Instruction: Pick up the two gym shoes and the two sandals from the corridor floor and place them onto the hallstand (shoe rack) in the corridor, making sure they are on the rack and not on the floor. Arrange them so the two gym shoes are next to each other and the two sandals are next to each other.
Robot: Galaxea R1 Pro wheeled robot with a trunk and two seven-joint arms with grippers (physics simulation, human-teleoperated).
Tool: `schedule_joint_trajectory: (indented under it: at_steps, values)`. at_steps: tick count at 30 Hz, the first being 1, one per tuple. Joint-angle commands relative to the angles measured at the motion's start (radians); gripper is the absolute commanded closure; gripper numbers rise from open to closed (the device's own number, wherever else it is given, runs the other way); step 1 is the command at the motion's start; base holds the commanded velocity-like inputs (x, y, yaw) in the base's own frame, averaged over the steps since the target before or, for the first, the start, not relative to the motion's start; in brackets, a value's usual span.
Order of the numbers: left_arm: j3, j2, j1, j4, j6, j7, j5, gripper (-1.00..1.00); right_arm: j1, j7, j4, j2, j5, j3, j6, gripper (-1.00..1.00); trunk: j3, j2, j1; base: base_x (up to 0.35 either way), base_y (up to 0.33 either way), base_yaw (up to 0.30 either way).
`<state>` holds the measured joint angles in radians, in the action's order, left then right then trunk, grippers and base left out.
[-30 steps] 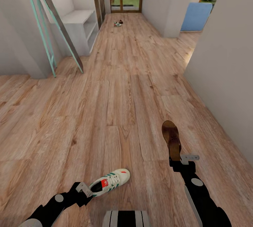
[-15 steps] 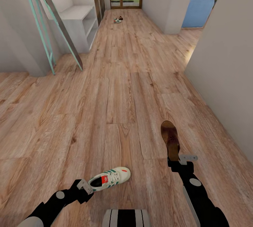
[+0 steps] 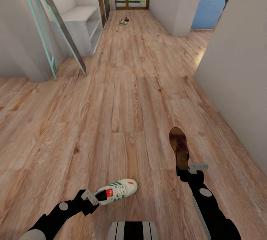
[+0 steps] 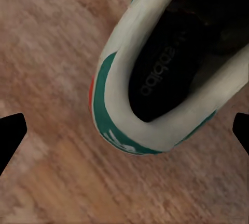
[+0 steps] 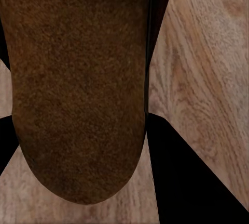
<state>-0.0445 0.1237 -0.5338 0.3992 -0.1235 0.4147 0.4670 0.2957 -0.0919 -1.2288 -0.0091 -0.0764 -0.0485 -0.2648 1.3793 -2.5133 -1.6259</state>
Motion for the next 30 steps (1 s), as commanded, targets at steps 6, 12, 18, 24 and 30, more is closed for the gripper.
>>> schedule_joint_trajectory:
  at_steps: [6, 12, 18, 24, 30]
  values:
    - [-0.005, 0.001, 0.001, 0.002, -0.007, -0.002, 0.009, -1.0, 0.0, -0.004, -0.002, 0.0, -0.005, 0.001, -0.007, 1.0, -0.004, 0.0, 0.0, 0.113, 0.0, -0.187]
    - [-0.004, 0.001, 0.002, 0.004, -0.006, -0.002, 0.01, -1.0, 0.0, -0.004, -0.007, 0.0, -0.005, 0.001, -0.007, 1.0, -0.008, 0.0, 0.0, 0.014, 0.0, -0.144]
    - [-0.006, 0.0, 0.002, 0.004, -0.005, -0.002, 0.01, -1.0, 0.0, -0.004, -0.008, 0.0, -0.005, 0.001, -0.007, 1.0, -0.009, 0.0, 0.0, 0.002, 0.0, -0.02]
    - [-0.006, 0.0, 0.004, 0.004, -0.005, -0.002, 0.01, -1.0, 0.0, -0.004, -0.008, 0.0, -0.005, 0.001, -0.007, 1.0, -0.009, 0.0, 0.0, 0.0, 0.0, -0.003]
    - [-0.008, 0.001, 0.006, 0.004, -0.006, -0.002, 0.01, -1.0, 0.0, -0.004, -0.008, 0.0, -0.005, 0.001, -0.007, 1.0, -0.009, 0.0, 0.0, 0.0, 0.0, 0.0]
